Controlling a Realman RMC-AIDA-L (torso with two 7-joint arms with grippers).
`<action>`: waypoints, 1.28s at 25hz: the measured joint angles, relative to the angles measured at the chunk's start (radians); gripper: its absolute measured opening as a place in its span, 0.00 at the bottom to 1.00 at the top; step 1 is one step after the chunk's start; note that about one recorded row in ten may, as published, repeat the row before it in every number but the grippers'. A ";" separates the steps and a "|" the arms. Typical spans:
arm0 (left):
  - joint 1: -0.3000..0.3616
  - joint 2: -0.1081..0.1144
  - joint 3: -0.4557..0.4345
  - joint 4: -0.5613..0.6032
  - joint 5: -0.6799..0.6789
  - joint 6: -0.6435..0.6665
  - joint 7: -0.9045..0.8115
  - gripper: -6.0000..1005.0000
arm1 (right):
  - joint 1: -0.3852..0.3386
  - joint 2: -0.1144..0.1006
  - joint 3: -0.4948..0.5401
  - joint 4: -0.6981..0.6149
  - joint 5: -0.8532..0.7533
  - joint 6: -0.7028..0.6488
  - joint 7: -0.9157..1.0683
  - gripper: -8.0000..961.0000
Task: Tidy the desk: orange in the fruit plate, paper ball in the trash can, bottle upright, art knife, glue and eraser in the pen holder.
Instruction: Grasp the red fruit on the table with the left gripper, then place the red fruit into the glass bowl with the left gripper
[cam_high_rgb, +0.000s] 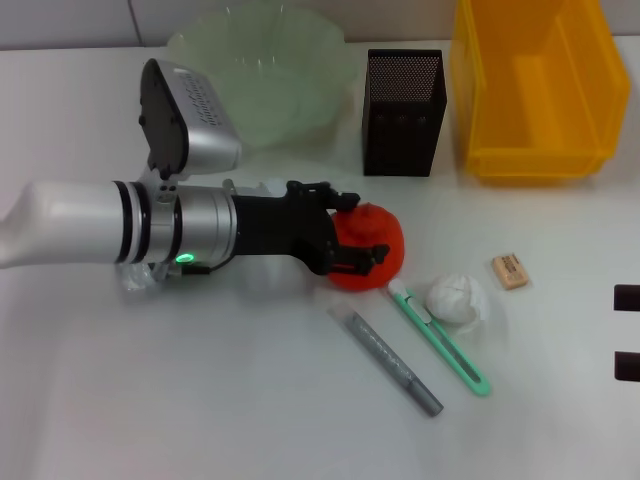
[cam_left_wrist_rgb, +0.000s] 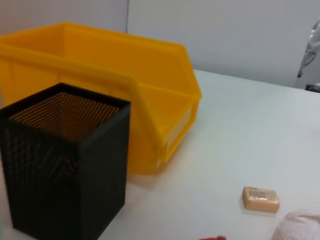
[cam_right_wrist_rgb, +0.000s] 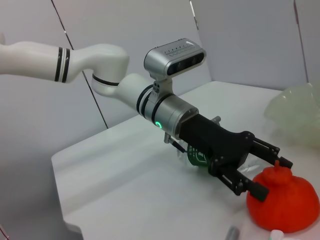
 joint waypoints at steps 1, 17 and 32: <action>0.000 0.000 0.000 0.000 0.000 0.000 0.000 0.74 | 0.000 0.000 0.000 0.000 0.000 0.000 0.000 0.83; 0.015 0.000 0.044 0.015 -0.057 -0.006 0.004 0.53 | 0.009 0.002 -0.003 0.023 0.003 0.051 -0.002 0.83; 0.123 0.018 -0.022 0.222 -0.053 0.122 -0.131 0.17 | 0.042 0.000 -0.005 0.037 0.000 0.053 -0.006 0.83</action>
